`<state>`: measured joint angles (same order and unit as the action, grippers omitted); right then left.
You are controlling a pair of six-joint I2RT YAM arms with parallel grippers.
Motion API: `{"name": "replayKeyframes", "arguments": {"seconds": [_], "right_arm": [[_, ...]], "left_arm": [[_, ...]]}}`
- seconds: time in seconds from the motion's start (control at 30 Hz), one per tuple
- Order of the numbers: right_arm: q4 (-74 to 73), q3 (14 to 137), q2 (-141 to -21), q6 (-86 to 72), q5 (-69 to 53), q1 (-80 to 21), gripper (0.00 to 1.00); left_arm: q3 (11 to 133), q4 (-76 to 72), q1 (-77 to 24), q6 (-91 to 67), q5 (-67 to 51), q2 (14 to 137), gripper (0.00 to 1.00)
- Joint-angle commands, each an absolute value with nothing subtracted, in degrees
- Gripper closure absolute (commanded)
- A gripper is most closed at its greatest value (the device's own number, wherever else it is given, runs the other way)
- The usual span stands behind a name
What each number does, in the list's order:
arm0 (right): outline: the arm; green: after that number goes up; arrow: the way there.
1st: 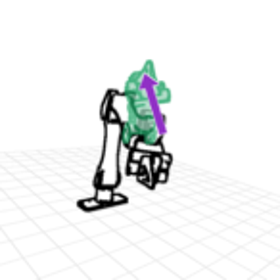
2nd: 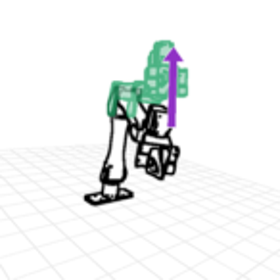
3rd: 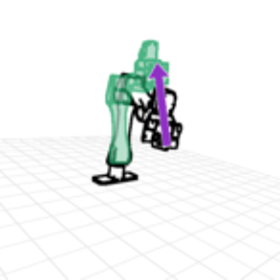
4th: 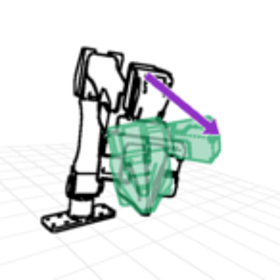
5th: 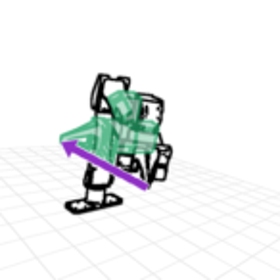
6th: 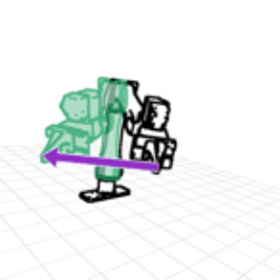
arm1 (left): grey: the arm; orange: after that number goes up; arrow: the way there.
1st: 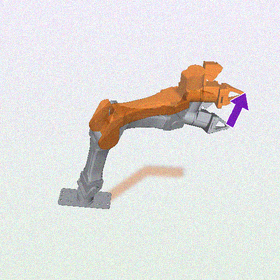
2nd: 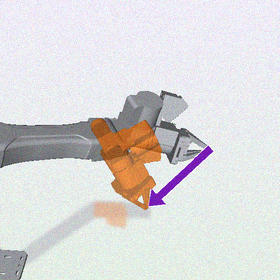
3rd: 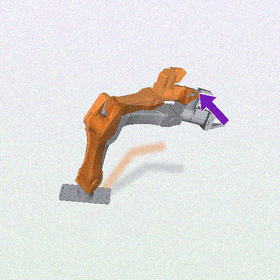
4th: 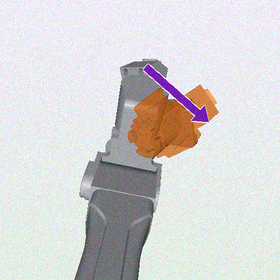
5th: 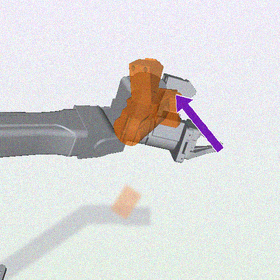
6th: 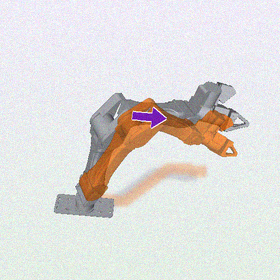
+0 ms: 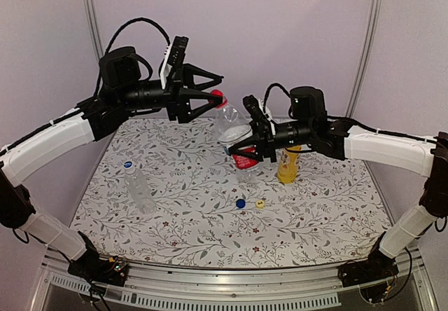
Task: Unscrew the bottle caps
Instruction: Unscrew the bottle cap from the plastic bottle.
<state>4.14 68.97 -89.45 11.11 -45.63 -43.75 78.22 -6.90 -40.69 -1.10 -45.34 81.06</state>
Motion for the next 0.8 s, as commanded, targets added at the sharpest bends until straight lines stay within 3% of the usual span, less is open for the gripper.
{"name": "replayKeyframes", "arguments": {"seconds": [0.0, 0.77], "right_arm": [[4.1, 70.7, -89.9, 10.3, -46.3, -43.3, 0.65], [3.4, 70.8, -90.1, 10.7, -46.0, -43.3, 0.65]], "left_arm": [[77.7, -3.8, -42.1, 3.9, -41.8, 80.2, 0.26], [76.8, -3.5, -42.1, 4.9, -41.2, 79.6, 0.49]]}}
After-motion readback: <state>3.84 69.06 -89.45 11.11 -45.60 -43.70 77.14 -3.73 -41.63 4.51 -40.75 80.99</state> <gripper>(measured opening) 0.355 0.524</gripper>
